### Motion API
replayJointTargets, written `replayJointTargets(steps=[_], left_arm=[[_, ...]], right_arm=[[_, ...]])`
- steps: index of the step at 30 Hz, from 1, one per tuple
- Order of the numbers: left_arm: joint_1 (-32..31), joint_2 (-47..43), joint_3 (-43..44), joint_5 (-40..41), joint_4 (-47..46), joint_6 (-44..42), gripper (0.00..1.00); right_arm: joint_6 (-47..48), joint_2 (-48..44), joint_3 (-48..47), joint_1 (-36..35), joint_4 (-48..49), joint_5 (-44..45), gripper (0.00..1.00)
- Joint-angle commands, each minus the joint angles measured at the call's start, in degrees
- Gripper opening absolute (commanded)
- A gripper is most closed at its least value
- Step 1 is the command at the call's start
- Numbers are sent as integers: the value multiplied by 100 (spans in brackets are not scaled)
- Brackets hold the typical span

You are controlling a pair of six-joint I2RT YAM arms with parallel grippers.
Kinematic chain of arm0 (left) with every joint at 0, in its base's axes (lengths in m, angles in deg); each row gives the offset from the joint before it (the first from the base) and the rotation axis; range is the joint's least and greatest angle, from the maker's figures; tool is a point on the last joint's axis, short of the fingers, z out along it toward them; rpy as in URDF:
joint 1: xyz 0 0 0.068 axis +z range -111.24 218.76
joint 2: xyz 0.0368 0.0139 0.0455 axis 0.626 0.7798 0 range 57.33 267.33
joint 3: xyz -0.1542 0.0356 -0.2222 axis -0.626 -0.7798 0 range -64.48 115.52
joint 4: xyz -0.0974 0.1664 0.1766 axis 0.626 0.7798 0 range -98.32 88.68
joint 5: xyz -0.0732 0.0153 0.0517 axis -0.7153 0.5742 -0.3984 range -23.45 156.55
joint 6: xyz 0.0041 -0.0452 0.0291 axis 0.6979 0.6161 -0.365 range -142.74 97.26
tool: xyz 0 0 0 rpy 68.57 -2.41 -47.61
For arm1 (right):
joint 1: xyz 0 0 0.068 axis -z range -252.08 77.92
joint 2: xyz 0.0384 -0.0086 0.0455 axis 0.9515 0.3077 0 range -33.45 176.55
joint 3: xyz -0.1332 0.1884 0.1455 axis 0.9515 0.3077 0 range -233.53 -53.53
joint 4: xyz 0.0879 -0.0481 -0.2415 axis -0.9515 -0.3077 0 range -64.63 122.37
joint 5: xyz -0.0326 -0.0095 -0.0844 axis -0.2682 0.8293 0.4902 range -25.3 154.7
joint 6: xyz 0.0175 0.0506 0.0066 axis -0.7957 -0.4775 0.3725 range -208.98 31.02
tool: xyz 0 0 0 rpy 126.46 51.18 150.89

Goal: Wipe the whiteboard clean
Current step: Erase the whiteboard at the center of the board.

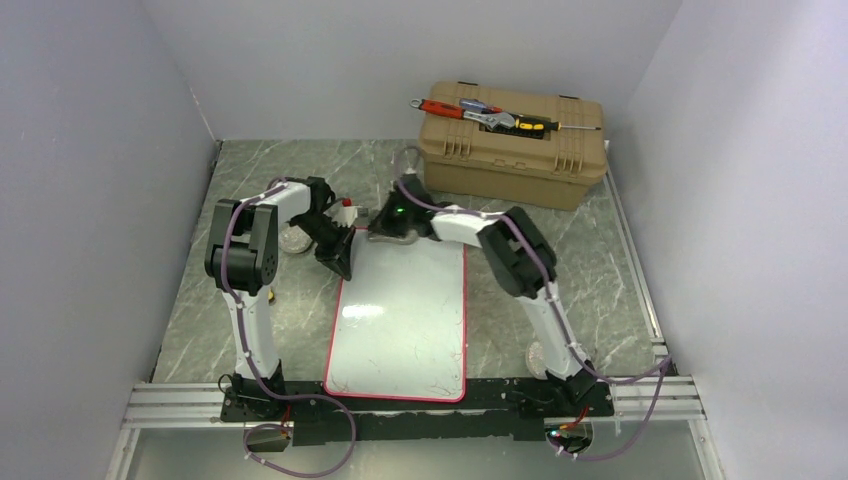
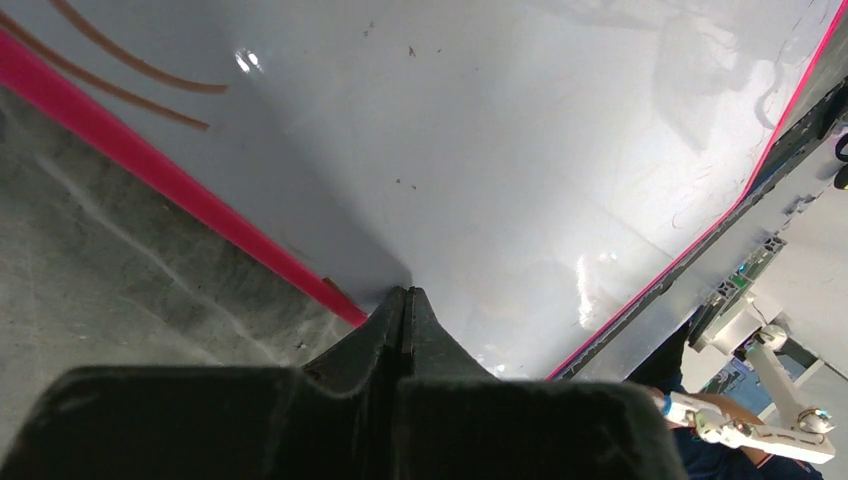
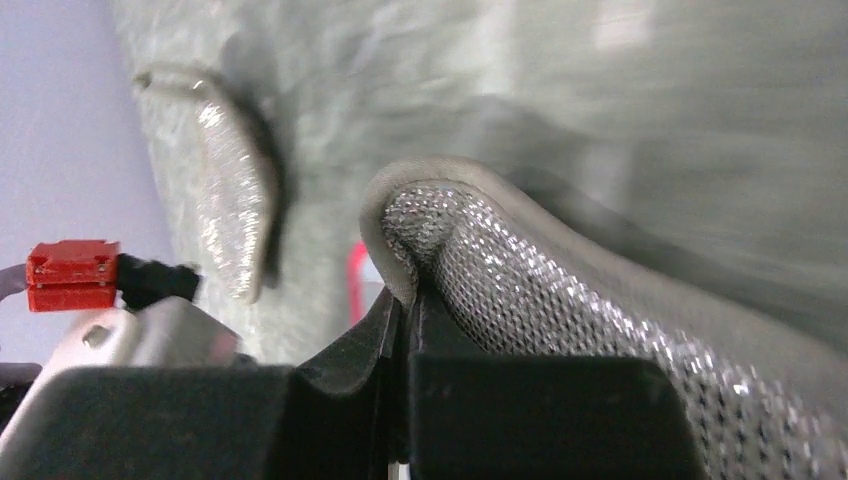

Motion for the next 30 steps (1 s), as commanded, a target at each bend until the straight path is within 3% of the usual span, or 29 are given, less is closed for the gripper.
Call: replayJointTargets(steps=[1, 8, 11, 15, 20, 23, 26, 30], left_arm=[[66, 306, -251, 1171, -791, -427, 4], [99, 235, -281, 1128, -839, -449, 4], [102, 222, -311, 1112, -867, -457, 4], [119, 259, -300, 1117, -862, -457, 4], [135, 237, -261, 1136, -821, -441, 4], [145, 207, -229, 1125, -797, -441, 4], [146, 176, -245, 1132, -808, -445, 4], [146, 119, -355, 1180, -886, -458, 4]], right_arm=[[6, 912, -455, -538, -1289, -26, 0], [70, -1074, 2923, 619, -315, 497, 0], [327, -1651, 3769, 972, -373, 891, 0], [216, -1255, 3281, 743, -318, 693, 0], [268, 345, 586, -438, -1097, 161, 0], [219, 675, -122, -734, -1277, -28, 0], [108, 137, 833, -511, -938, 105, 0], [149, -1209, 3209, 374, -348, 411, 0]])
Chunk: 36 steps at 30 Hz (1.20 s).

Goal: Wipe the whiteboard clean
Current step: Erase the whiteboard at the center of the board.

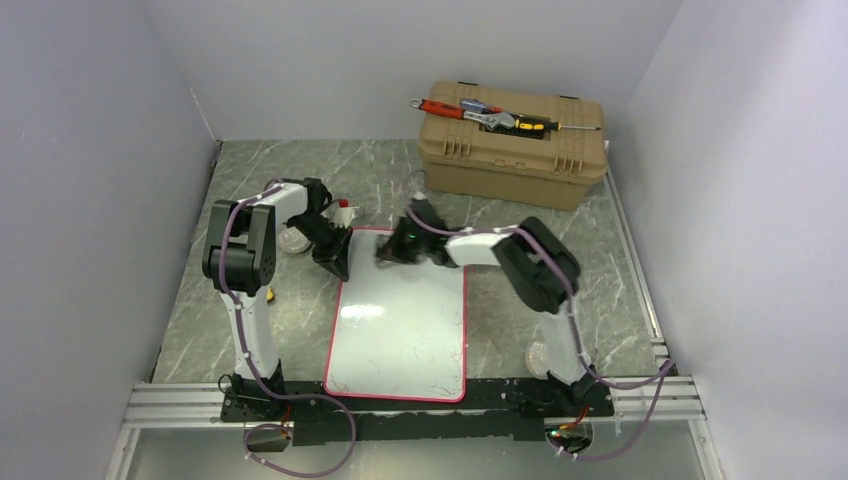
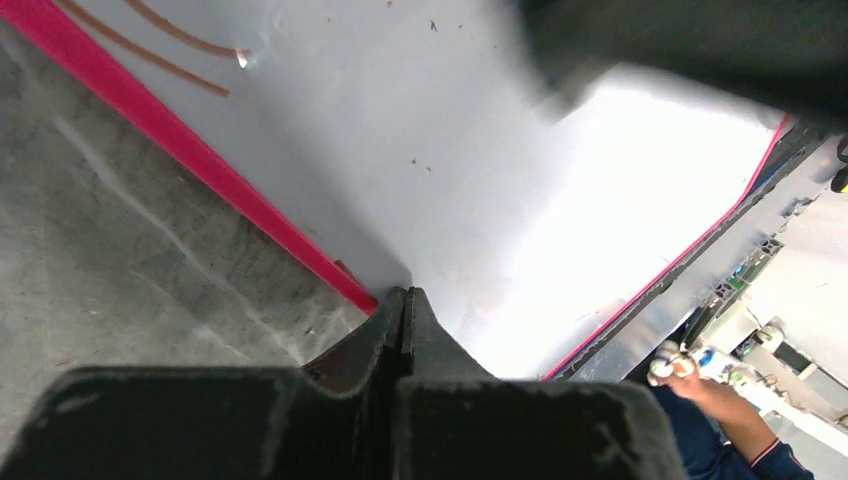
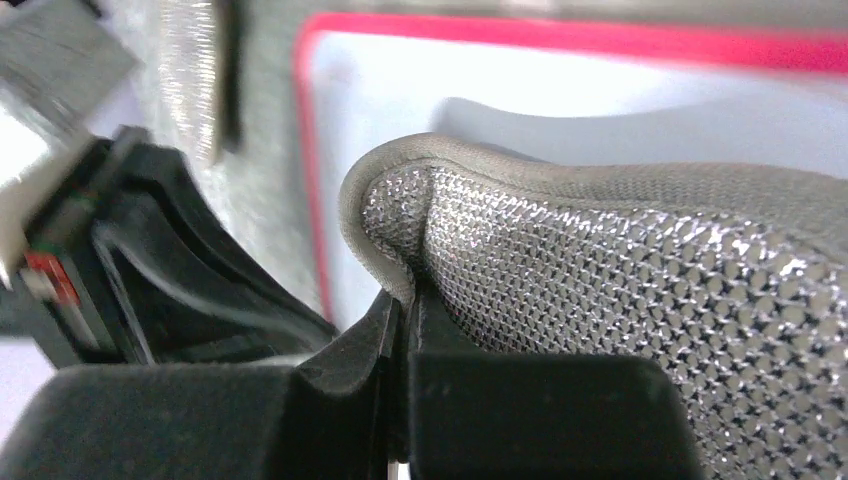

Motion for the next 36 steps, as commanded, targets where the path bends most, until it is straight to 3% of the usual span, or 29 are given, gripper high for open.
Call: replayJointTargets(steps=[1, 4, 7, 10, 14, 17, 19, 25, 27, 36], left_arm=[[52, 169, -301, 1168, -930, -447, 4], [60, 188, -298, 1155, -927, -452, 4], [65, 181, -301, 1160, -922, -450, 4], [65, 181, -272, 1181, -894, -439, 4], [82, 155, -250, 1245, -859, -438, 4], [104, 163, -207, 1276, -800, -447, 4], [125, 135, -225, 1281, -816, -462, 4], [152, 140, -275, 1235, -884, -483, 4], [161, 150, -284, 1213, -916, -469, 4], [260, 95, -302, 1291, -840, -542, 4]], right_arm=[[357, -1001, 2403, 1206, -1095, 601, 0], [697, -1556, 3206, 1690, -1216, 975, 0], [686, -1443, 3052, 1660, -1217, 1007, 0], [429, -781, 2156, 1020, -1156, 746, 0], [489, 425, 24, -41, -1851, 601, 0], [373, 913, -734, -267, -2024, 351, 0], [280, 732, -462, -155, -1820, 401, 0], [218, -517, 1716, 792, -1131, 798, 0], [272, -515, 1757, 858, -1152, 960, 0], [148, 1599, -1849, -56, -2210, 226, 0]])
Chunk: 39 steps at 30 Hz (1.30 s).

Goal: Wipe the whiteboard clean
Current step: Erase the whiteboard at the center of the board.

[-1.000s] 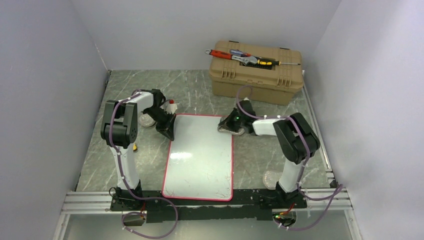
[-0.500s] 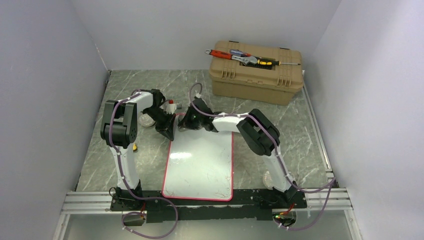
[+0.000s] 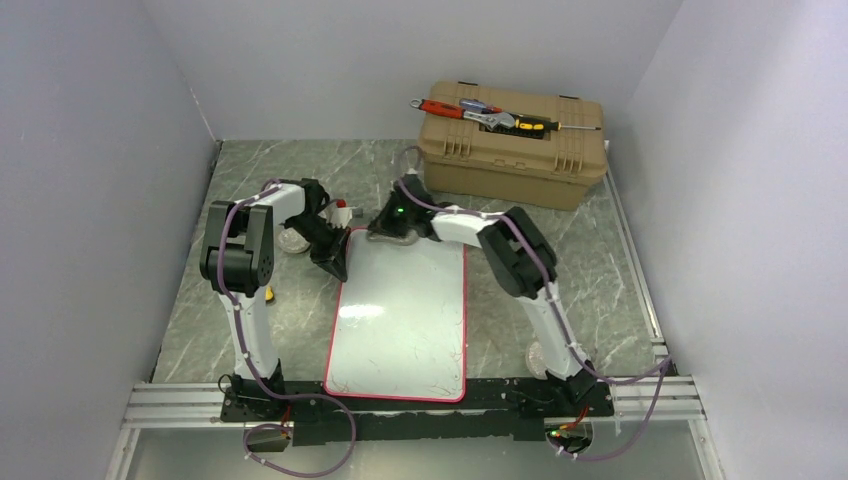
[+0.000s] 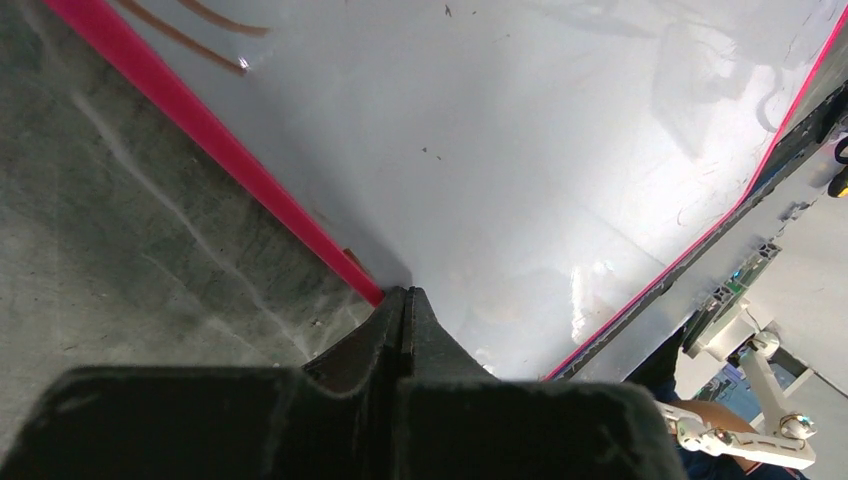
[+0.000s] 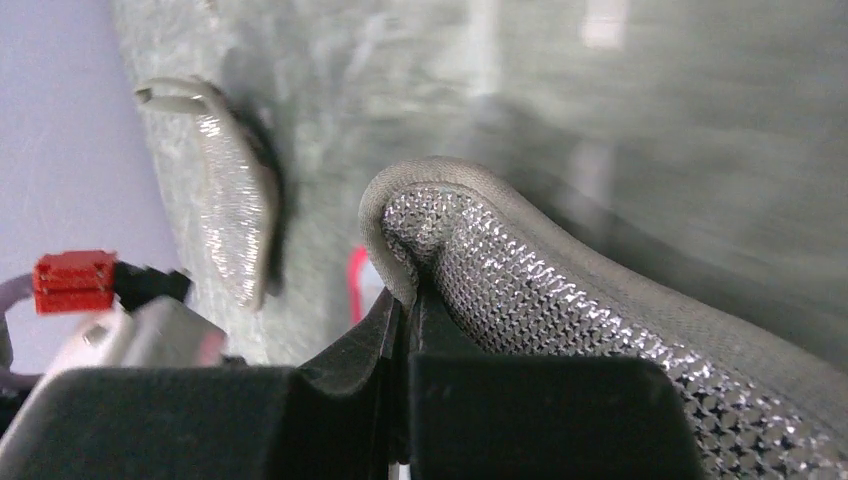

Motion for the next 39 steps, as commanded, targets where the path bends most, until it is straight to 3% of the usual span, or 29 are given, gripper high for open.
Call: replayJointTargets(steps=[1, 11, 13, 18, 21, 24, 29, 33, 35, 39], left_arm=[[197, 179, -191, 1273, -785, -545, 4], [332, 103, -351, 1150, -927, -594, 4], [358, 113, -386, 1134, -946, -607, 4], [373, 134, -421, 1098, -973, -596, 4], [377, 144, -380, 1080, -958, -585, 4], [377, 165, -322, 1053, -927, -590, 4], [373, 199, -287, 1059, -938, -608, 4], [386, 191, -284, 1062, -938, -625, 4], [386, 206, -267, 1064, -937, -625, 4], [386, 220, -295, 1049, -937, -616, 4]], right_arm=[[142, 1221, -898, -638, -1589, -2, 0], [-112, 228, 1185, -459, -750, -227, 0], [-188, 377, 968, -411, -693, -238, 0], [330, 1585, -1342, -712, -1810, -513, 0], [424, 1955, -2044, -819, -2250, -428, 0], [374, 1683, -1538, -766, -2124, -230, 0], [312, 559, 722, -351, -1375, 74, 0], [393, -33, 1734, 172, -955, 151, 0], [461, 46, 1560, 181, -1032, 177, 0], [522, 830, 74, -301, -1624, 65, 0]])
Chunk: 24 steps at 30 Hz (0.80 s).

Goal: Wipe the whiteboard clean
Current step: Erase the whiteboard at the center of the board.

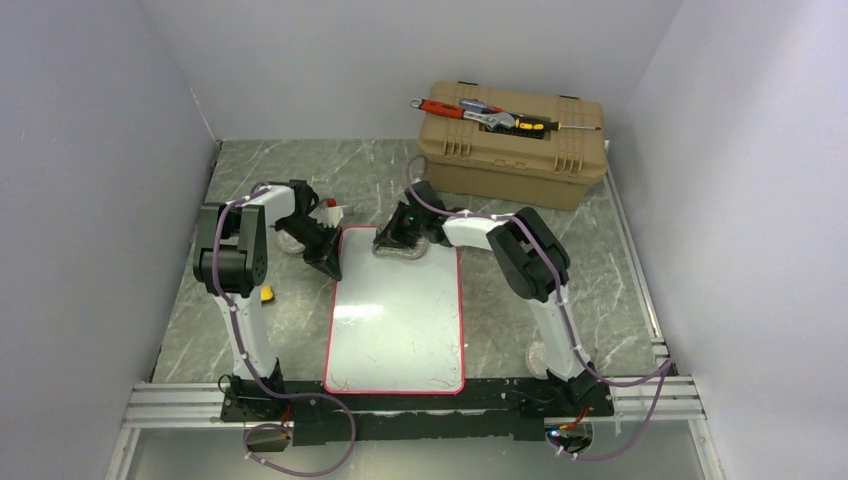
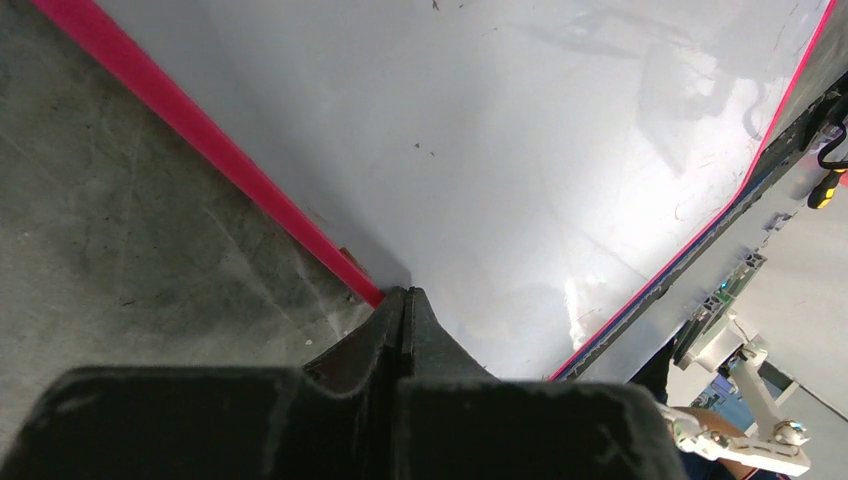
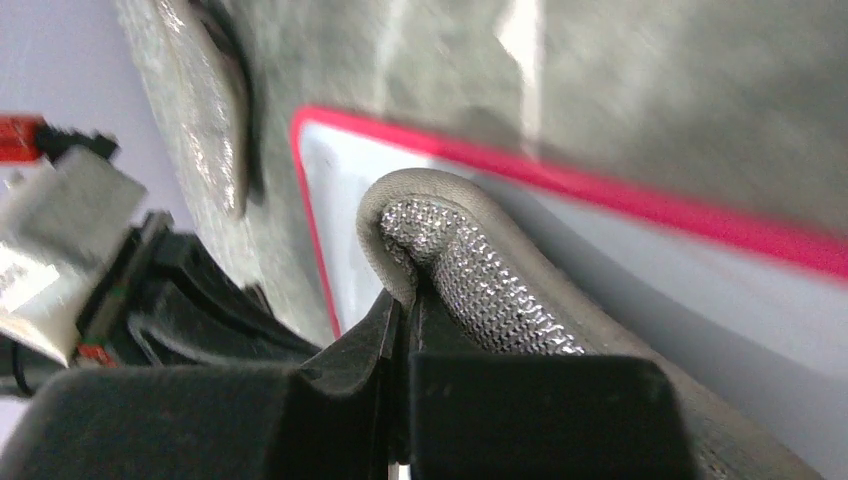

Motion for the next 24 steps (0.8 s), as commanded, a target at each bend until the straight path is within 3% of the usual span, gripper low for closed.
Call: replayJointTargets(steps=[1, 4, 6, 9, 13, 16, 19, 24], left_arm=[[54, 310, -120, 1249, -810, -472, 4], [54, 323, -123, 1269, -803, -470, 4], [54, 311, -115, 1270, -787, -468, 4], [54, 318, -50, 1262, -749, -472, 4], [54, 302, 12, 1221, -722, -477, 4], [54, 256, 22, 1214, -705, -479, 4], [54, 183, -38, 1264, -737, -493, 4], [55, 198, -31, 1298, -720, -486, 4]], right_arm=[[558, 1405, -1138, -431, -1950, 886, 0], [626, 2049, -2377, -690, -2415, 798, 0], [707, 2103, -2499, -719, -2558, 810, 0], [742, 1372, -1124, -473, -2238, 1175, 0], [805, -385, 1349, 292, -1703, 1705, 0], [1002, -1505, 2611, 847, -1498, 1868, 0], [1170, -1916, 3039, 1152, -1535, 2110, 0], [1159, -1261, 2631, 1238, -1363, 2045, 0]])
